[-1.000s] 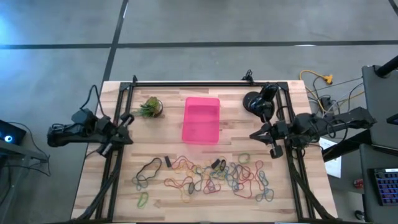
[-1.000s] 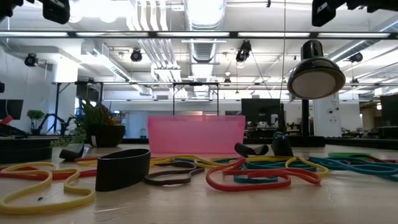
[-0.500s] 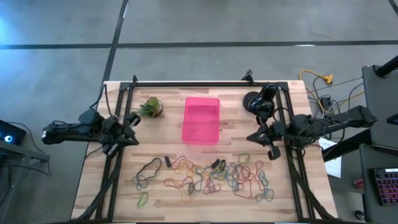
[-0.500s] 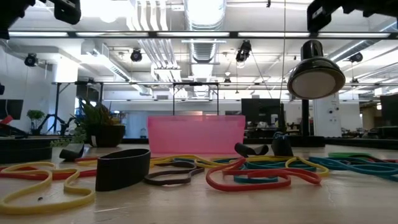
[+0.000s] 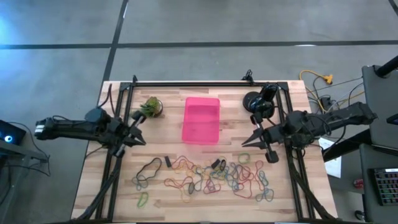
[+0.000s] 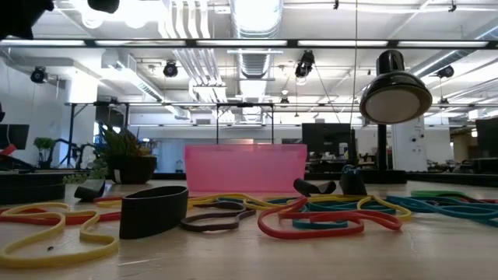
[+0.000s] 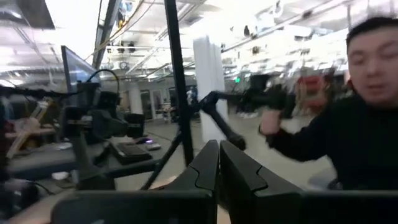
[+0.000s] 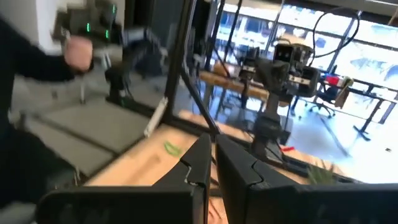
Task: Pick and place rubber bands into bin
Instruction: Put the black rubber bands into the pink bin
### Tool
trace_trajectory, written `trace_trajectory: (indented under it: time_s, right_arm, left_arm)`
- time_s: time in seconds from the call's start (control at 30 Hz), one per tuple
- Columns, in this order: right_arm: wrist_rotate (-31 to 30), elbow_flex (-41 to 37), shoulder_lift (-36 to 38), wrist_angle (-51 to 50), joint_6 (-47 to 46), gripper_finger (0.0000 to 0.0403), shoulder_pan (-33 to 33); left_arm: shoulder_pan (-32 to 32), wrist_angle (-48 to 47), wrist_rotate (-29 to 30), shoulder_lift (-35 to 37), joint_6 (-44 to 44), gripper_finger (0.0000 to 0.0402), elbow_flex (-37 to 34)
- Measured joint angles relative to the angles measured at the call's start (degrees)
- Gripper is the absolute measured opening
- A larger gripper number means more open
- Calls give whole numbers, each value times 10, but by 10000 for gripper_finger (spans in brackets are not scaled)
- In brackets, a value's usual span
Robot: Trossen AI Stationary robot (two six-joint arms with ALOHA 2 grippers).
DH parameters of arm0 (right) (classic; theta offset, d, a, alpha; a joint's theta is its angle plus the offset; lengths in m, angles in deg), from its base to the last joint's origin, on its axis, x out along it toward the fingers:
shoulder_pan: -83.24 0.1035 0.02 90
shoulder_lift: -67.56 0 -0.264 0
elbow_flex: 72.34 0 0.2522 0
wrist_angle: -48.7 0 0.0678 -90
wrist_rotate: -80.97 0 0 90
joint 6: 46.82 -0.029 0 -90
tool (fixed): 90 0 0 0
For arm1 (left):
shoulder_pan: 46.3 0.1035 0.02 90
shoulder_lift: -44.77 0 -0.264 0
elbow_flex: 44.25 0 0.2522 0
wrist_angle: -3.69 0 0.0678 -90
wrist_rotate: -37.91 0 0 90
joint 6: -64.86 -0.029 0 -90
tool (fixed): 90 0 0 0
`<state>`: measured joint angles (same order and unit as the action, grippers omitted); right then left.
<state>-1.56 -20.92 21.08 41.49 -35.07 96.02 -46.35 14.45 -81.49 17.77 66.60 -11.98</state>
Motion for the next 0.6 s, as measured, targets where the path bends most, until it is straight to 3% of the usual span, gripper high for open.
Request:
trace_trajectory:
  time_s: [0.07, 0.17, 0.33, 0.5, 0.6]
  right_arm:
    - [-13, 24, -6, -56, 24, 18, 0]
    - [-96, 51, -12, -138, 38, 18, 0]
    - [-296, 62, -7, -231, 8, 18, 0]
    - [-462, 62, -3, -217, -45, 18, -9]
    - [-484, 75, 3, -225, -112, 25, -26]
  left_arm:
    - [0, 0, 18, -8, -36, 0, 4]
    - [0, -12, 81, -13, -101, 0, 7]
    - [0, -88, 295, -8, -172, 0, 7]
    - [1, -117, 488, -18, -120, 0, 7]
    - [1, -116, 525, -11, -80, 0, 19]
